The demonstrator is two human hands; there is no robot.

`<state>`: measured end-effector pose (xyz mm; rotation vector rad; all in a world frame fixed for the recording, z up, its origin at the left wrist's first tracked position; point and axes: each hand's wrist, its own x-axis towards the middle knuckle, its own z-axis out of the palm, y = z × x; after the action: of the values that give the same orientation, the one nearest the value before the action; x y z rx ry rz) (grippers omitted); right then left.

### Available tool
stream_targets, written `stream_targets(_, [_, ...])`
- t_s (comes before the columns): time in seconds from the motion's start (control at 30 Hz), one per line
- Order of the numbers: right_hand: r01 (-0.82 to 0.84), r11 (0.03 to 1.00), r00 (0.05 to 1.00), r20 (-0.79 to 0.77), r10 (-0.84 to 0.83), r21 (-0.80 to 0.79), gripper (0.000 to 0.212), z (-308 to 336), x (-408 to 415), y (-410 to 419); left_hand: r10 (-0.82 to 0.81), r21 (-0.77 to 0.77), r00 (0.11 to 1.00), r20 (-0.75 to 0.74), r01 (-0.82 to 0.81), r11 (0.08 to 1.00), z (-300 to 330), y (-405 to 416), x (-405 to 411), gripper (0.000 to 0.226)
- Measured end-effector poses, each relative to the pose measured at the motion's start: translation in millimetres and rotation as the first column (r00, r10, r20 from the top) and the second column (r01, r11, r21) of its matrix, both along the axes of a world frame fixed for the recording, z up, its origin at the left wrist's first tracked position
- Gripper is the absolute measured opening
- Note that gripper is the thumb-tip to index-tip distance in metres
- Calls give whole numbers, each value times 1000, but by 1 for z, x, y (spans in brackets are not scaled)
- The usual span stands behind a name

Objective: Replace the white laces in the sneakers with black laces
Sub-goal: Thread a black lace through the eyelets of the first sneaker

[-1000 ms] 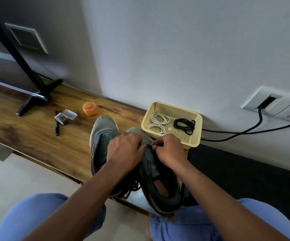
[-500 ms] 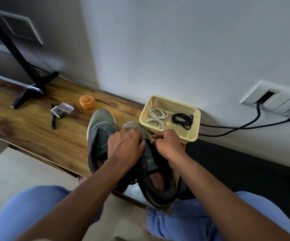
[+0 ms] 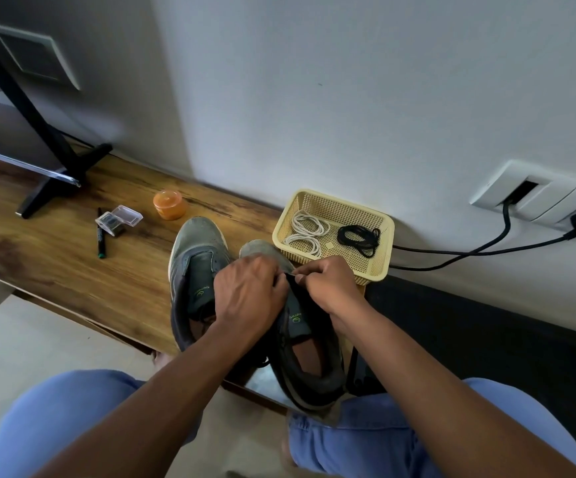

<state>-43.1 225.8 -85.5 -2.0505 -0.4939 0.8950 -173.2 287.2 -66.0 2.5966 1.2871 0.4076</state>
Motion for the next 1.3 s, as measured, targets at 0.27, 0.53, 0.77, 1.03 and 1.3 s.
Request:
stream_targets(0.27, [24,999,996,-82,-21,31,16,7,2,-3,13,-18,995,96,-11,1000,5,-3,-3,19])
stream_targets(0.53, [42,998,995,-89,-39,35,19,2,1,-1,-8,12,1000,26,8,1000,3,-3,-3,20])
stream_targets(0.77, [38,998,995,-98,-34,41,19,3,-1,-1,-39,72,996,-81,45,996,-1,-1,-1,22])
stream_targets(1.03, [23,999,998,-62,-21,26,17,1,-1,-1,-68,82,987,-146,81,993,-2,1,0,23])
stream_targets(1.3, [-48,999,998,46,48,4,15,-3,1,0,-119,106,984,-134,134,985,-9,5,0,24])
